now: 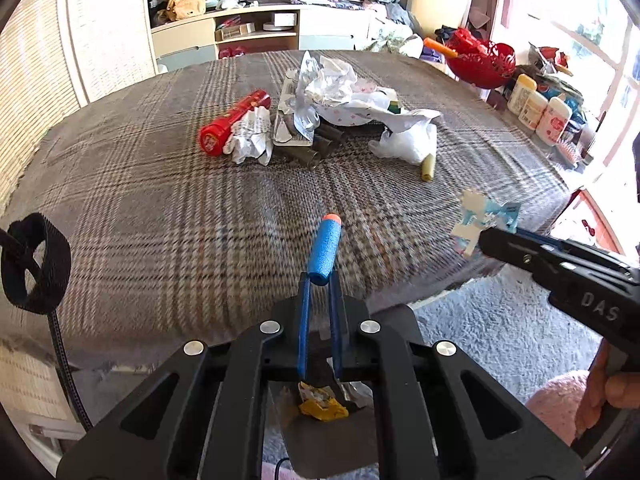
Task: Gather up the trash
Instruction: 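Lower both held items into the bin and open both grippers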
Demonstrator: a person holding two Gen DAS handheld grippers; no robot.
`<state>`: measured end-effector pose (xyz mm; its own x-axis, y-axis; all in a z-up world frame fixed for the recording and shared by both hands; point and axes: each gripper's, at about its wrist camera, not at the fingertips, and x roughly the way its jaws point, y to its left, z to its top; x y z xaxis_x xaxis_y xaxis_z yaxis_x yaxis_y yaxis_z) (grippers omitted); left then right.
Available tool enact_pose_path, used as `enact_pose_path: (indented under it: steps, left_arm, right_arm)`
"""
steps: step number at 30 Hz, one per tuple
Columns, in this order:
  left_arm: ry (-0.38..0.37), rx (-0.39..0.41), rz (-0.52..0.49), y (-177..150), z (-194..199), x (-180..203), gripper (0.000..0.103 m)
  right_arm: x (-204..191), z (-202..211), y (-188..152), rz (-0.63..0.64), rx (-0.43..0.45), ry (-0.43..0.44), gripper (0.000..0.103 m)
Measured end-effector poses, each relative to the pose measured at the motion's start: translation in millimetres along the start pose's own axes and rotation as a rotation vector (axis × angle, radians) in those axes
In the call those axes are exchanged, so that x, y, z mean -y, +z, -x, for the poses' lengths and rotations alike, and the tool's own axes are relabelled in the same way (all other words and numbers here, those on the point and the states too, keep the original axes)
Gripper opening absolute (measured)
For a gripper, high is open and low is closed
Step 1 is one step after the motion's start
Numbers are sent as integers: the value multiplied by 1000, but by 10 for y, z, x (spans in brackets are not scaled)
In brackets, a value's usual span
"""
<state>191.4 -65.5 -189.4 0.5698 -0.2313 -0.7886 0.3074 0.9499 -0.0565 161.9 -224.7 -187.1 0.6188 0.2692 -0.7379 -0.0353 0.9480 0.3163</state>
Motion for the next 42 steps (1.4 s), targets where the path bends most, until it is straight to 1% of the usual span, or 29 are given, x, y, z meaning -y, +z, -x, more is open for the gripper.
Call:
enact_pose_path:
  steps: [4,9,13,19,24,28,30,32,37,39,41,42]
  left_arm:
    - [16,0,13,-173,199,11,8]
    - [19,-27,43,-490,325,-18,8]
    - [2,-79,90,-794,274,-60,8]
    - [-8,-141,100,-1122,67,-8,8]
    - [-17,-150,96,-1257,-127,25,8]
    - [-20,-171,99,-1375,-320,32,8]
    - [-27,-176,109,-1392,-378,26,8]
    - [-34,-182,110,-1399,-400,28,8]
    - [-32,-184,90,-1360,-398,72,10]
    - [-25,-180,91,-1343,-387,71,10]
    - [-21,-185,92,-1331,-380,73,11]
    - [-19,-186,90,-1331,-378,76,12]
  right_arm:
    - [-90,99,-176,23,-7,3,21]
    - [-180,143,-393,52,-28,1,21]
    - [-202,81,-618,70,-64,-5,21]
    - [-95,-177,-900,56,-136,-10,21]
    - [23,-355,-1071,45,-162,8,22]
    - [-3,-336,-1054,52,-136,27,24]
    - [5,-382,-1061,46,-153,32,24]
    - [28,-452,-1073,39,-176,26,24]
    - [29,-487,-1071,29,-179,50,24]
    - [33,-502,-1069,32,-185,46,24]
    - [34,-521,-1067,28,-188,40,29]
    - [37,-531,-1069,27,-187,39,37]
